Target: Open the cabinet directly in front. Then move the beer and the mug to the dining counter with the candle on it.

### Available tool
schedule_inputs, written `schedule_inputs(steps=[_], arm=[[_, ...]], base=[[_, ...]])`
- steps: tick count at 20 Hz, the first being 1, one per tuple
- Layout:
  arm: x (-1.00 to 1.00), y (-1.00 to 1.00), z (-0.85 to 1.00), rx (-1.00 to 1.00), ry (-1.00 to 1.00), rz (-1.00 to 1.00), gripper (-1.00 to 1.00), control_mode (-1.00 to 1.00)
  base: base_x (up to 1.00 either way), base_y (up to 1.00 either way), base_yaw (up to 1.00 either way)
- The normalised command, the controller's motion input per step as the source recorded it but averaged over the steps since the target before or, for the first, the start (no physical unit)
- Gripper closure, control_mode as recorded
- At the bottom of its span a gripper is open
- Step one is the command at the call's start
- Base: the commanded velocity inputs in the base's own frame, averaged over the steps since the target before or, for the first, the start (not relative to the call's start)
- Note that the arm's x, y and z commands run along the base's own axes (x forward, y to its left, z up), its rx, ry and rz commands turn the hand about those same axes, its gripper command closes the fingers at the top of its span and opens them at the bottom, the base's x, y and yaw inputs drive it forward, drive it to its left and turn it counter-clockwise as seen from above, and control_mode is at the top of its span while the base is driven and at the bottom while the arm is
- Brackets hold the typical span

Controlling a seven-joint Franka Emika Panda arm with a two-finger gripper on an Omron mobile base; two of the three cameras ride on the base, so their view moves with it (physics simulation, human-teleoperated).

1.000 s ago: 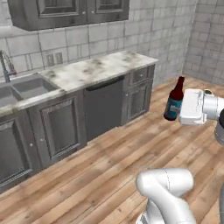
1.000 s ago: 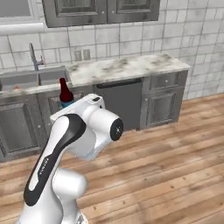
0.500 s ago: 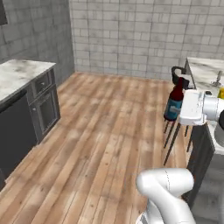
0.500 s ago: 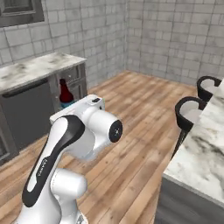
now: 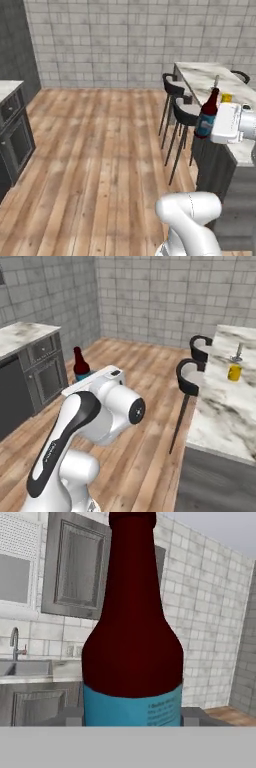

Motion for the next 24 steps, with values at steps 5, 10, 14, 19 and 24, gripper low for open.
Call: schedule_inputs(steps=[5, 10, 14, 19, 24], arm=[[0.00, 0.00, 0.00, 0.00, 0.00, 0.00, 1.00, 1.00], [0.00, 0.00, 0.00, 0.00, 0.00, 0.00, 1.00, 1.00], [0.00, 0.00, 0.00, 0.00, 0.00, 0.00, 1.00, 1.00], [0.00, 0.00, 0.00, 0.00, 0.00, 0.00, 1.00, 1.00], [0.00, 0.00, 0.00, 0.00, 0.00, 0.00, 1.00, 1.00]], base=[[0.27, 1.00, -0.10], [0.83, 1.00, -0.15], [1.00, 1.00, -0.14], [1.00, 0.95, -0.12], [1.00, 0.13, -0.06]])
